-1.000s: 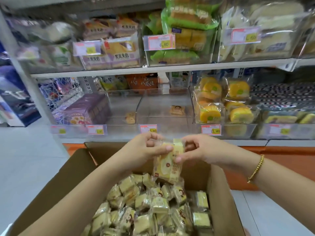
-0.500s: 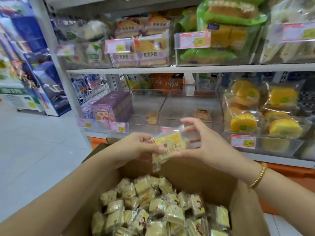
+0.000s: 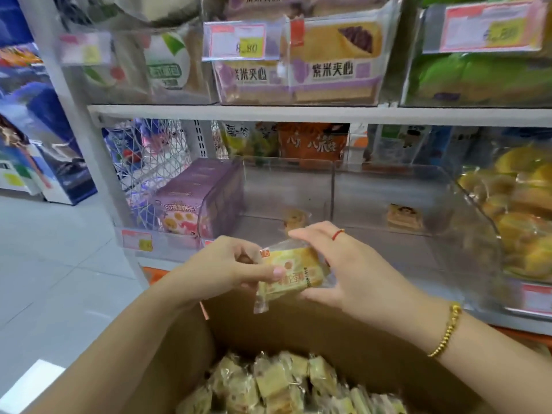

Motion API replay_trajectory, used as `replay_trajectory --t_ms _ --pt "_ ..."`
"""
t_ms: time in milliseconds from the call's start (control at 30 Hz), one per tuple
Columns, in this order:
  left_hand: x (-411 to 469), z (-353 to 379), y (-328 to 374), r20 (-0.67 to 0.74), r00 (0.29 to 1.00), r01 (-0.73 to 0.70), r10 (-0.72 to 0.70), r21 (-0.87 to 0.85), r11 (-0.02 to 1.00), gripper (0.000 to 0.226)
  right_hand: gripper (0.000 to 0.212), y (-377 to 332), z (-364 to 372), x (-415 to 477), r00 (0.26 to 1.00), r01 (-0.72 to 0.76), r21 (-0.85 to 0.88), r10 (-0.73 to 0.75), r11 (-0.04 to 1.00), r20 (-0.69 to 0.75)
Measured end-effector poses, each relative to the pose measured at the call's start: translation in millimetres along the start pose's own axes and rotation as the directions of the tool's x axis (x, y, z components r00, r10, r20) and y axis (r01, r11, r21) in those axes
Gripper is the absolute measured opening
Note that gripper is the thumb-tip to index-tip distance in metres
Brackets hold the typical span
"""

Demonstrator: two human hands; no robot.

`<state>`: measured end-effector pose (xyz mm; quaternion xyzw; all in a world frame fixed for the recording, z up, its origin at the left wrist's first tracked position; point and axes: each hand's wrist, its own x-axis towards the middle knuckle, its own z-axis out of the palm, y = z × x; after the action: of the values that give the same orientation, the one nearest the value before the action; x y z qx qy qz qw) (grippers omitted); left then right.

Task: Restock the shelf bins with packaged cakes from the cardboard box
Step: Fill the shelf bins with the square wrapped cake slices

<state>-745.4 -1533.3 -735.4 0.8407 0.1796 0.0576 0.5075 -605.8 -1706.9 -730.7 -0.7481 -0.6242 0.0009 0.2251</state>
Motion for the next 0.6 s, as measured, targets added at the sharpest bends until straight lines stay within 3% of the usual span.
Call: replay_trajectory --t_ms 433,467,533,600 --pt "25 -50 -9 0.074 0.996 -0.065 0.057 0.119 0.991 0.048 0.056 -17 19 46 0.985 -0.171 -0.047 0.169 0.984 -0.044" --pt "30 -57 -10 0.026 0.996 -0.085 0.083 0.125 0.988 0.044 0.053 -17 20 53 0.982 -0.188 -0.058 0.186 0.98 -0.043" --pt "41 -73 -13 -0.221 0.96 -0.125 0.171 0.207 0.97 0.043 0.051 -13 22 66 0.973 -0.231 -0.081 0.228 0.97 -0.039" --pt "55 -92 -20 -0.461 0.846 -0.089 0.269 0.376 0.922 0.043 0.05 -7 25 82 0.959 -0.282 -0.097 0.278 0.955 -0.045"
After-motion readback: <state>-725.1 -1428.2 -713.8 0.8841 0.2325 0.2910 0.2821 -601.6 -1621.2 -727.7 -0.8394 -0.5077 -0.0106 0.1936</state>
